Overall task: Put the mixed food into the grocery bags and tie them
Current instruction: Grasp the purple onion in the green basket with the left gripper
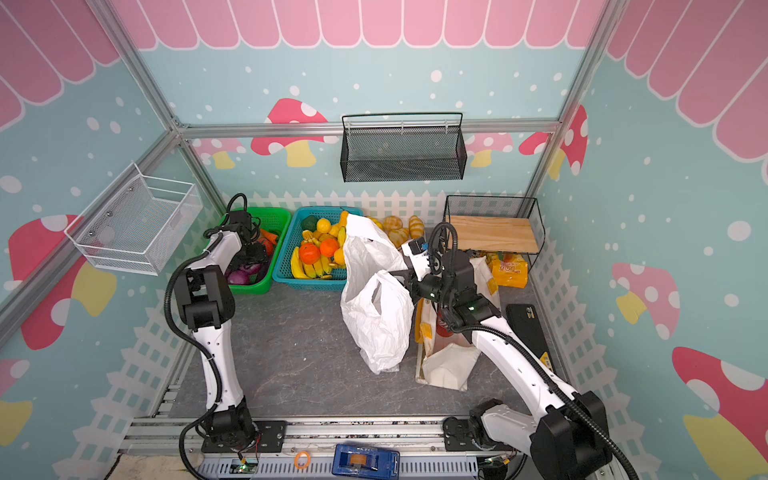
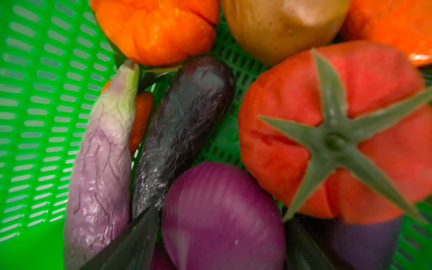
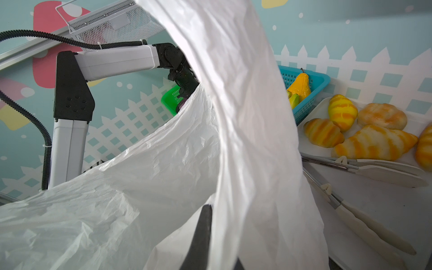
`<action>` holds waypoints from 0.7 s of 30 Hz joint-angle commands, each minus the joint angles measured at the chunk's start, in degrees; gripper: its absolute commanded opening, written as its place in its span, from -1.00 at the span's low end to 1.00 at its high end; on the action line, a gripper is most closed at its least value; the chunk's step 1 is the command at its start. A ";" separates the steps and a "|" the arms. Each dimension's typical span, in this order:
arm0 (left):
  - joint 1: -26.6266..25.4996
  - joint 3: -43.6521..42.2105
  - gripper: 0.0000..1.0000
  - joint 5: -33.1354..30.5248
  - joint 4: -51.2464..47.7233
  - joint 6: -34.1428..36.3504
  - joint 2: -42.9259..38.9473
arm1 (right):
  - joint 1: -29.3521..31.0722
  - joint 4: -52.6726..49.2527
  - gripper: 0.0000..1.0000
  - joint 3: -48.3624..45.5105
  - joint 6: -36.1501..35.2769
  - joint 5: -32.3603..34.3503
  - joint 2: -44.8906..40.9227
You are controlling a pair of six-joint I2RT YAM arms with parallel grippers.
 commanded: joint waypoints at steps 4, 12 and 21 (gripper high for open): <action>0.83 0.66 0.73 2.49 -1.97 0.27 2.74 | -0.07 -0.44 -1.00 -0.15 -1.15 -0.09 -0.12; 1.15 1.17 0.58 3.69 -2.04 -0.23 2.34 | -0.07 -0.55 -1.00 -0.07 -1.23 -0.08 0.26; 0.92 -0.30 0.22 3.13 -2.03 -4.26 -6.52 | -0.07 -0.35 -1.00 0.08 -1.15 -0.08 0.18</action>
